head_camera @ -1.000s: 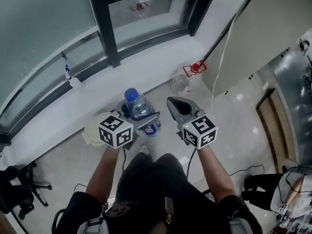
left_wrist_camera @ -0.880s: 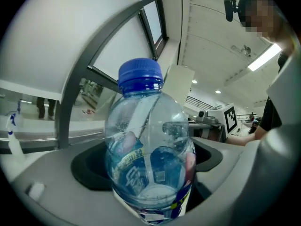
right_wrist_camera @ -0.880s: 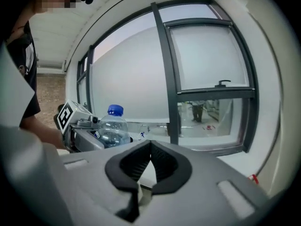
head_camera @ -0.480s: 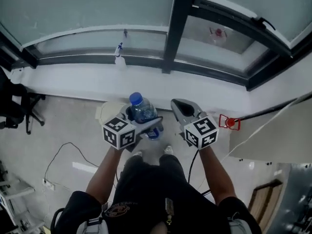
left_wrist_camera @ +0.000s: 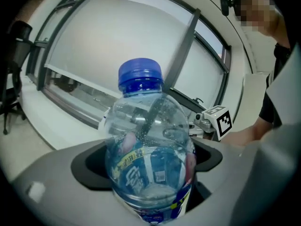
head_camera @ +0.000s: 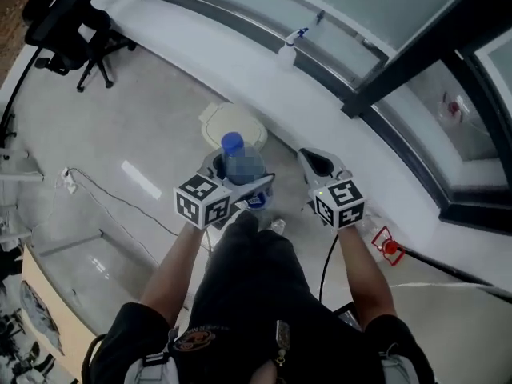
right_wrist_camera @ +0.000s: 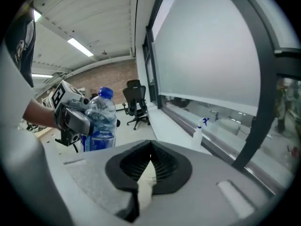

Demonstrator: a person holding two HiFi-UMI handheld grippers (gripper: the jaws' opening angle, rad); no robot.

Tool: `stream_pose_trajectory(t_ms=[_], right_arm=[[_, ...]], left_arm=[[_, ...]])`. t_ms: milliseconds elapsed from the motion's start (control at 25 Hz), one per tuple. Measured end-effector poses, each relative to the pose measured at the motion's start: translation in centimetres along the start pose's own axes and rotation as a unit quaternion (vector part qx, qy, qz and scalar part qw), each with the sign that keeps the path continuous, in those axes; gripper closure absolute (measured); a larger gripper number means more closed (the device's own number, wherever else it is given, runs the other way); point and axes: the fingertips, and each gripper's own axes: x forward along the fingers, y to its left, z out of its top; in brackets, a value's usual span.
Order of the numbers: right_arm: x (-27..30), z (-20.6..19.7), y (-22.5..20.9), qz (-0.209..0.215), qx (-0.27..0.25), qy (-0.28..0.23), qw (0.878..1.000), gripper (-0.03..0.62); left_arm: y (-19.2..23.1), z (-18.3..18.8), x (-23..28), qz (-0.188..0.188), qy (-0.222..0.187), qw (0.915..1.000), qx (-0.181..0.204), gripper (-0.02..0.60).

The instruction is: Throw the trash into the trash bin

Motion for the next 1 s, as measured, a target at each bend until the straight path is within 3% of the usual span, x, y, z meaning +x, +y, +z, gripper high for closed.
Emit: stream_pose_trajectory(t_ms=[240, 440, 1000], right_arm=[[9.0, -4.0, 2.8, 0.057, -0.035, 0.072, 0.995, 0.592], [15.8, -10.3, 3.1, 0.083, -0.060, 0.147, 0.984, 0.592], [32.4, -29.7, -1.7, 0.079, -0.012, 0.279, 0.957, 0.592]], left_arm=[[8.5, -3.3, -3.1, 0.066, -0.021, 0.9968, -0.040, 0.094], [15.3, -6.9, -3.8, 0.112, -0.023, 0.9916, -0.061, 0.094], [25.7, -17.3, 4.6, 0.137, 0.011, 0.9872, -0.081, 0.094]])
